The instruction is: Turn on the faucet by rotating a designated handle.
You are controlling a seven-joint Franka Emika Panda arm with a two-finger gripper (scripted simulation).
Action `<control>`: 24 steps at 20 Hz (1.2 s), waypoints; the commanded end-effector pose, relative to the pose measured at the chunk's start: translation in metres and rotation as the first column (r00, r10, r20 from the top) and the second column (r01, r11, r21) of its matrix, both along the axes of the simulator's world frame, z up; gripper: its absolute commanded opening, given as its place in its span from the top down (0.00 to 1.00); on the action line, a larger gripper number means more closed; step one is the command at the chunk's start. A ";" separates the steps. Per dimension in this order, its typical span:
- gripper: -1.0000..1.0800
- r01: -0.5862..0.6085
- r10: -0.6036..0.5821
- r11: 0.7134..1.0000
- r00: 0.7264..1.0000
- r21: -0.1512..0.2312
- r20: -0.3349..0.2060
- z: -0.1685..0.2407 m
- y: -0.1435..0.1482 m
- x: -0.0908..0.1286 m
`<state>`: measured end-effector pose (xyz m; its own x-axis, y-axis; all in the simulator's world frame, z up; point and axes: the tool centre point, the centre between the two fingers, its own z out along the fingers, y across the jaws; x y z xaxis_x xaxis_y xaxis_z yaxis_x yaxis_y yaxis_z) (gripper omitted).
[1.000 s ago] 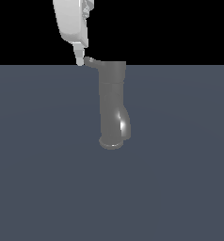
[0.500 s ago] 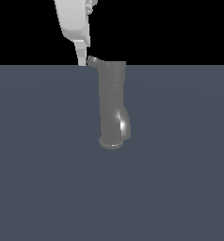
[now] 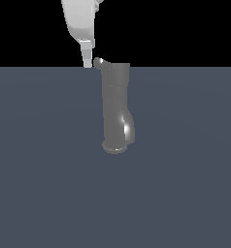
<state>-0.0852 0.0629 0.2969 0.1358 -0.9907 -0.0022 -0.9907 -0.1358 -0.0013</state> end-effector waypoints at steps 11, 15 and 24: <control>1.00 -0.009 0.009 1.000 1.000 -0.003 -0.006 0.000 -0.043 -0.011; 1.00 0.006 -0.006 1.000 1.000 -0.003 -0.005 0.000 -0.065 -0.001; 1.00 0.040 -0.040 0.999 0.999 -0.003 -0.002 0.000 -0.114 0.020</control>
<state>-0.0750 0.0003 0.2968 0.1809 -0.9835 -0.0021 -0.9833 -0.1809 0.0199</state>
